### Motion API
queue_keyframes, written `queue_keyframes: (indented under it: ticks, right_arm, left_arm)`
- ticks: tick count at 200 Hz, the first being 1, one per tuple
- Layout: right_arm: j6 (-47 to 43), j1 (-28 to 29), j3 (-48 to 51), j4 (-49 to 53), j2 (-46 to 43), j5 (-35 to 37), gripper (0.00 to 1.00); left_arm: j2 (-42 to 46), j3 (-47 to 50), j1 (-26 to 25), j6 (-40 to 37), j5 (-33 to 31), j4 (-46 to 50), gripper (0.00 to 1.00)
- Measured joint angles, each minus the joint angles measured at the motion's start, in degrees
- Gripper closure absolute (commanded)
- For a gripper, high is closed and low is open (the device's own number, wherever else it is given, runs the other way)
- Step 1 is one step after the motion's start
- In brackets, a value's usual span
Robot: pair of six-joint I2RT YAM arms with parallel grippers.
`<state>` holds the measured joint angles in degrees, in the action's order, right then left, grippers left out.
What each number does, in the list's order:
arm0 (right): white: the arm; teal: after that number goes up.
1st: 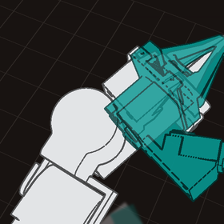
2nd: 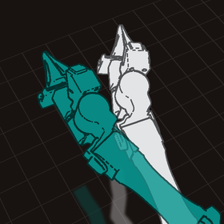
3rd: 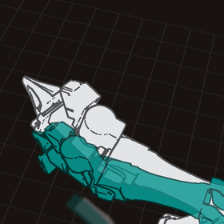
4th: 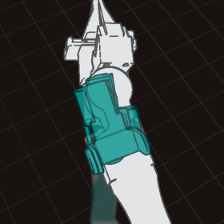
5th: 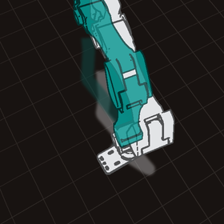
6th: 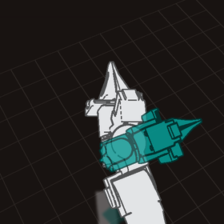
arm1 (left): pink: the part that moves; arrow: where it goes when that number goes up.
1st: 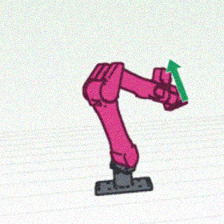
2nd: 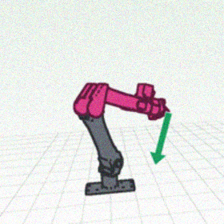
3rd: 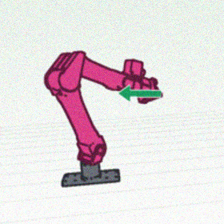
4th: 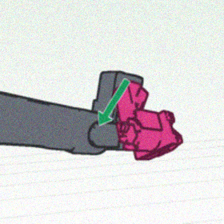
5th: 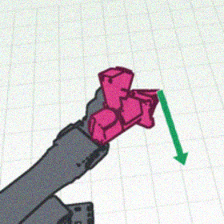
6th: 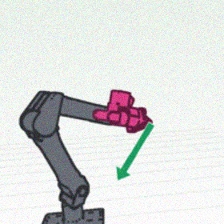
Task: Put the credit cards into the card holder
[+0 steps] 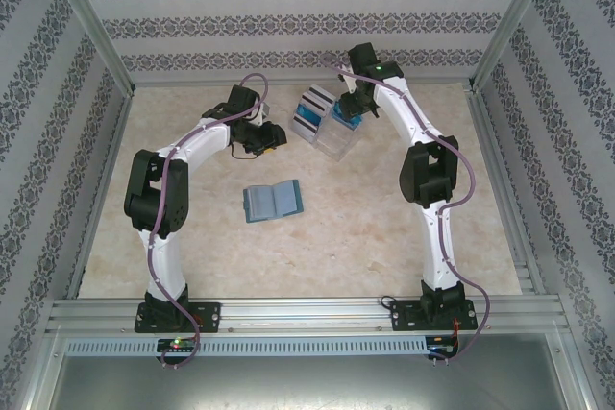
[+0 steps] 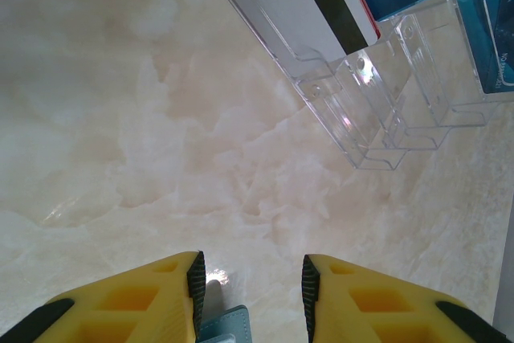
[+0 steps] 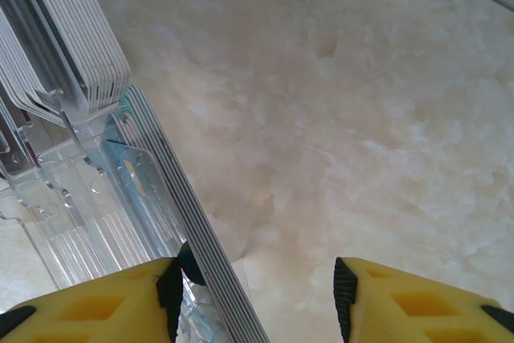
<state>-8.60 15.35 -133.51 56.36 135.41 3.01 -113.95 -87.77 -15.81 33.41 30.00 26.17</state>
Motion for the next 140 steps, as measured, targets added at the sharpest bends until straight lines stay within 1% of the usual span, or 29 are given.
queue_keyframes:
  ticks: [49, 62, 79, 116, 132, 140]
  right_arm:
    - [-0.28, -0.24, 0.0, 0.02, 0.0, -1.18, 0.6]
    - [-0.22, -0.24, 0.0, 0.02, 0.0, -1.36, 0.61]
    - [-0.17, -0.24, 0.0, 0.02, 0.0, -1.6, 0.68]
    - [-0.39, -0.24, 0.0, 0.04, -0.07, -1.9, 0.73]
    - [-0.39, -0.24, 0.0, 0.04, -0.17, -2.01, 0.79]
    - [-0.39, -0.24, 0.0, 0.07, -0.28, -2.08, 0.8]
  left_arm:
    - [0.0, 0.0, 0.0, 0.0, 0.0, 0.02, 0.61]
    - [0.0, 0.0, 0.0, 0.0, 0.0, 0.02, 0.61]
    - [0.0, 0.0, 0.0, 0.0, 0.0, 0.02, 0.61]
    - [0.0, 0.0, 0.0, 0.0, 0.0, 0.0, 0.61]
    - [0.0, 0.0, 0.0, 0.0, 0.0, 0.02, 0.61]
    - [0.0, 0.0, 0.0, 0.0, 0.0, 0.02, 0.61]
